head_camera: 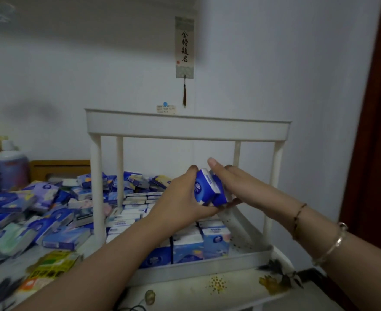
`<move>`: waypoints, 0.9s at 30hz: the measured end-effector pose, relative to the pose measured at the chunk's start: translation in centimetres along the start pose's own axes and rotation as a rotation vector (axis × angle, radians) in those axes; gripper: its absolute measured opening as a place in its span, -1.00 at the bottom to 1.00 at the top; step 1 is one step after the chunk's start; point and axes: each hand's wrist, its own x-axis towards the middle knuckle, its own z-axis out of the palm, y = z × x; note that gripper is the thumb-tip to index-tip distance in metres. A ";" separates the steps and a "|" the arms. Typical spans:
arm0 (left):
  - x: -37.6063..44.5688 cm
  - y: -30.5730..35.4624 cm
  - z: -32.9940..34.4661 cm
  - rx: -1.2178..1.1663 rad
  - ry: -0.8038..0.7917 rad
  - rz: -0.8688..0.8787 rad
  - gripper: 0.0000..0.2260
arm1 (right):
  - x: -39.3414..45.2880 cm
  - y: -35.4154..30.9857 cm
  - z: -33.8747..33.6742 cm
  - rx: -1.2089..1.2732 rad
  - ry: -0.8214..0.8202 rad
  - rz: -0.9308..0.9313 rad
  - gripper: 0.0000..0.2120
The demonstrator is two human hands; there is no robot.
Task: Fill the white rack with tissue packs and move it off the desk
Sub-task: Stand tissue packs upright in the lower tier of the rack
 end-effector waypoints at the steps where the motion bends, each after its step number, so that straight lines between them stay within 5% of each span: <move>1: 0.0 0.0 0.2 0.015 0.013 -0.033 -0.49 | 0.0 0.1 0.4 0.027 -0.035 -0.012 -0.27; 5: 0.2 0.3 0.8 0.056 0.037 -0.116 -0.43 | -0.1 0.1 0.9 0.097 -0.082 -0.069 -0.61; 8: 0.6 0.3 0.9 0.088 0.046 -0.132 -0.45 | 0.0 0.3 0.3 0.143 -0.085 0.021 -0.70; 12: 0.9 -0.6 0.9 -0.030 -0.123 -0.144 -0.37 | 0.7 -0.2 -0.2 0.016 0.004 0.024 -0.83; 16: 0.9 -3.2 0.6 0.157 -0.281 -0.232 -0.35 | 2.5 0.3 -1.0 -0.339 0.163 0.065 -0.49; 19: 0.6 -5.1 0.5 0.387 -0.465 -0.299 -0.43 | 4.0 1.4 -0.6 -0.507 0.092 0.154 -0.41; 27: 0.8 -5.9 1.0 0.439 -0.560 -0.295 -0.50 | 7.1 4.5 1.2 -0.403 -0.090 0.346 -0.42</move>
